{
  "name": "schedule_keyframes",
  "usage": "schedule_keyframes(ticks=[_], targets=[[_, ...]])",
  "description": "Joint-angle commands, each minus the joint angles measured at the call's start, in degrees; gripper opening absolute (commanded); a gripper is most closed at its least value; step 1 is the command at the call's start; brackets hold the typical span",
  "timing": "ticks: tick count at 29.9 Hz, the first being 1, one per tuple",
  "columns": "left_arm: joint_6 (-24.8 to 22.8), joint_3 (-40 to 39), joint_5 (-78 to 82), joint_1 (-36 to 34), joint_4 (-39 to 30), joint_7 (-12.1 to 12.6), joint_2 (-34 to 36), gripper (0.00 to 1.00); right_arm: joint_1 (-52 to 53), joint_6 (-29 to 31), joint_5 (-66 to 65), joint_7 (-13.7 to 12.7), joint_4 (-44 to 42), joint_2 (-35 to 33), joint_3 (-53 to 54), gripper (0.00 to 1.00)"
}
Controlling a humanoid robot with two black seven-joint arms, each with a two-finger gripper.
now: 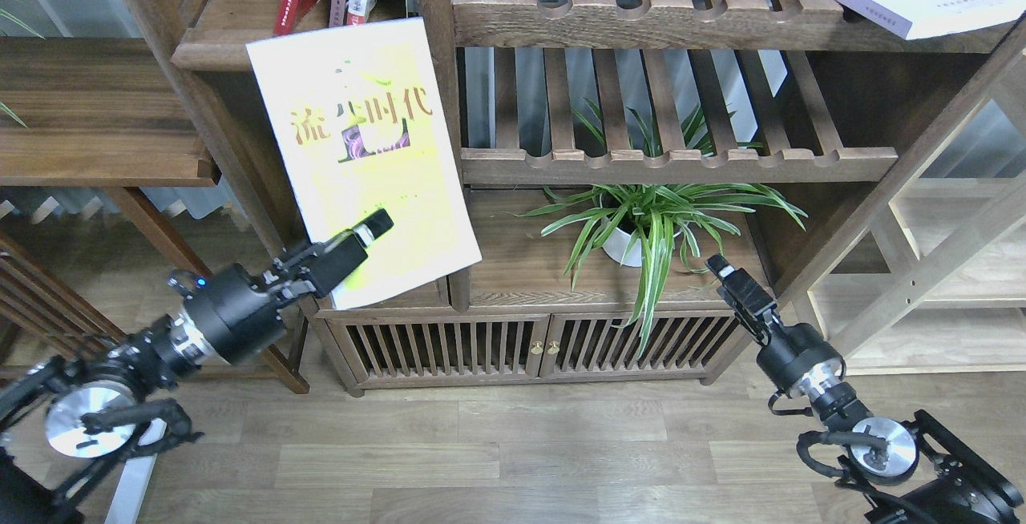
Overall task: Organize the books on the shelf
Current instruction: 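Lift the yellow-green book with the left gripper up to the top shelf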
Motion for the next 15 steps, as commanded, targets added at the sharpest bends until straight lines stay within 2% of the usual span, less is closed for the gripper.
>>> schedule_keyframes(ticks=[1, 6, 11, 15], targets=[[0.0, -5.3, 4.5, 0.1, -4.0, 0.7, 2.4, 0.00, 0.3, 0.0, 0.1, 0.0, -1.2, 0.1, -0.1, 0.88], [0.0, -16.9, 11.2, 2.3, -5.8, 1.6, 2.6, 0.00, 0.5, 0.0, 0.1, 0.0, -1.5, 0.1, -0.1, 0.90], [0.0, -27.0, 12.5, 3.8, -6.6, 4.7, 2.3, 0.00, 1.1, 0.0, 0.3, 0.1, -2.6, 0.1, -0.1, 0.91], [0.0, -32.2, 14.9, 5.4, -8.0, 5.1, -0.5, 0.00, 1.1, 0.0, 0.3, 0.1, -2.8, 0.2, -0.1, 0.92]])
